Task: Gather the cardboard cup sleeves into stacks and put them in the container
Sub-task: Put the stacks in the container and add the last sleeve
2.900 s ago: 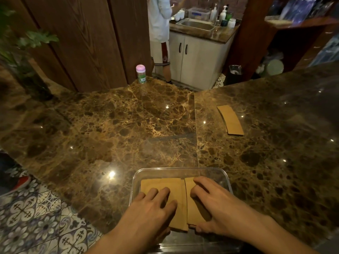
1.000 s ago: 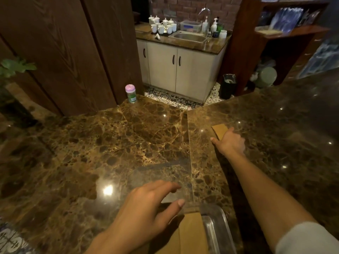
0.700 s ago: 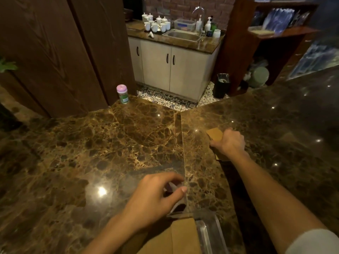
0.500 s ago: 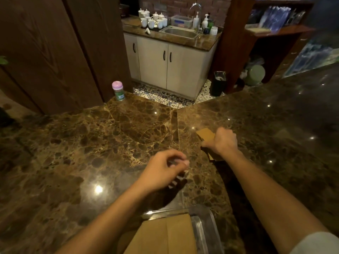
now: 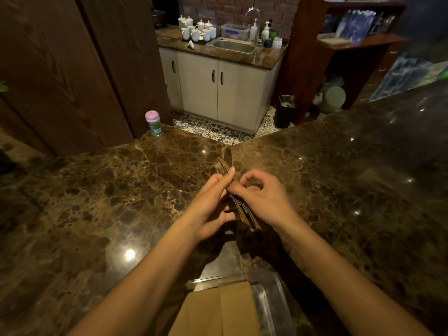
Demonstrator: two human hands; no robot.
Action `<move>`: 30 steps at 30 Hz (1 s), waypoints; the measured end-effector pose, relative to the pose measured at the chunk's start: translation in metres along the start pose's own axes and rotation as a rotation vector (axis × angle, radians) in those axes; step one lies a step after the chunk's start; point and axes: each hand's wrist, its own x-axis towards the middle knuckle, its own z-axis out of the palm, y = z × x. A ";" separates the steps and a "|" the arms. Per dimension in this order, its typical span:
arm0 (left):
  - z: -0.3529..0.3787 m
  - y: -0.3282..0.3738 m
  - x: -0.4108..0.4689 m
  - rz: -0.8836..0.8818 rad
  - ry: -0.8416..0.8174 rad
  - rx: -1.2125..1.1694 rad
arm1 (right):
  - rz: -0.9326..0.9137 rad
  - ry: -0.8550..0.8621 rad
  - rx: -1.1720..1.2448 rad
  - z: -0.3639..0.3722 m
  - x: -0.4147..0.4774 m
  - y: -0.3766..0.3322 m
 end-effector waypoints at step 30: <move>-0.002 0.015 -0.082 0.017 -0.288 0.202 | -0.671 -0.490 -0.316 -0.039 -0.041 -0.020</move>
